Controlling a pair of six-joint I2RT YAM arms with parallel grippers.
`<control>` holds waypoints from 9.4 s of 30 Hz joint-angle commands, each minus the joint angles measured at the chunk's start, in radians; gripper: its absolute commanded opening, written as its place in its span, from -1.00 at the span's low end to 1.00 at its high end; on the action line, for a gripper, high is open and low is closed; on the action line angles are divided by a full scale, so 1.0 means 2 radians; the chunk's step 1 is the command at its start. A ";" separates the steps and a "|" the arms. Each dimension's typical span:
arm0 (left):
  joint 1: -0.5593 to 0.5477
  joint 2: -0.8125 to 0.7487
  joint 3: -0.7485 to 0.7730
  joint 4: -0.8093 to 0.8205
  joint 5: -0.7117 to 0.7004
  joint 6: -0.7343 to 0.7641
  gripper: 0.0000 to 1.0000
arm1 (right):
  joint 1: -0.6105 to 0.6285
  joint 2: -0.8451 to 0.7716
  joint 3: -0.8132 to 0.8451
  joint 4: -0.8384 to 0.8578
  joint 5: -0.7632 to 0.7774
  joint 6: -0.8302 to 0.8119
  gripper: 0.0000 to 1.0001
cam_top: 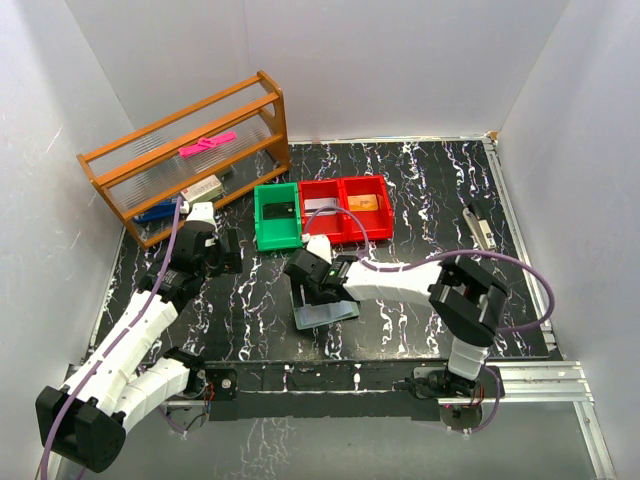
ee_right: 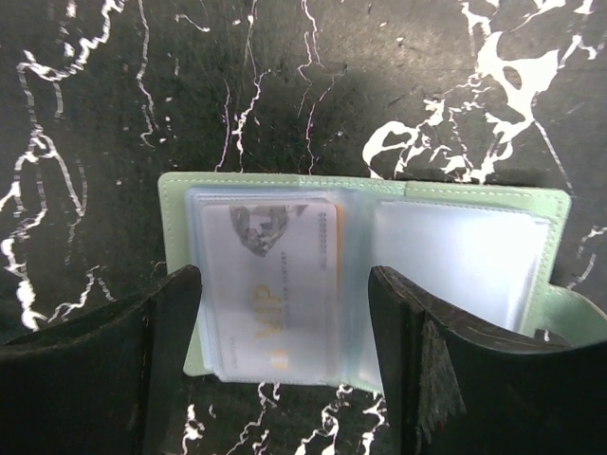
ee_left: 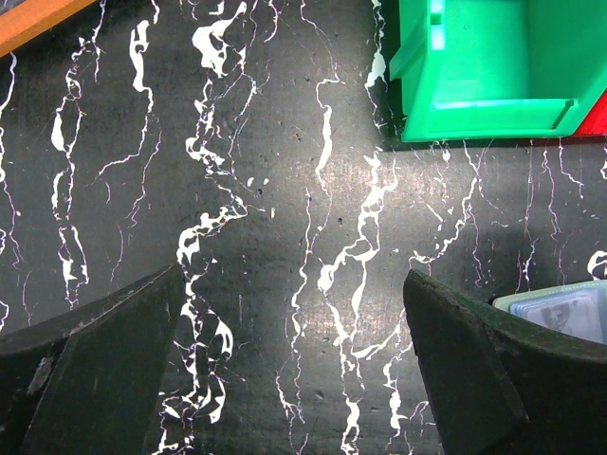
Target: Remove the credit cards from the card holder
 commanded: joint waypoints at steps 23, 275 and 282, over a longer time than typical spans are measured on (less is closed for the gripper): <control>0.002 0.001 0.000 0.003 0.001 0.006 0.97 | -0.025 0.005 -0.035 0.081 -0.085 -0.002 0.01; -0.198 0.309 -0.092 0.383 0.335 -0.357 -0.66 | -0.171 -0.141 -0.261 0.215 -0.222 0.103 -0.11; -0.198 0.301 -0.084 0.378 0.343 -0.353 -1.00 | -0.171 -0.140 -0.261 0.219 -0.225 0.103 -0.11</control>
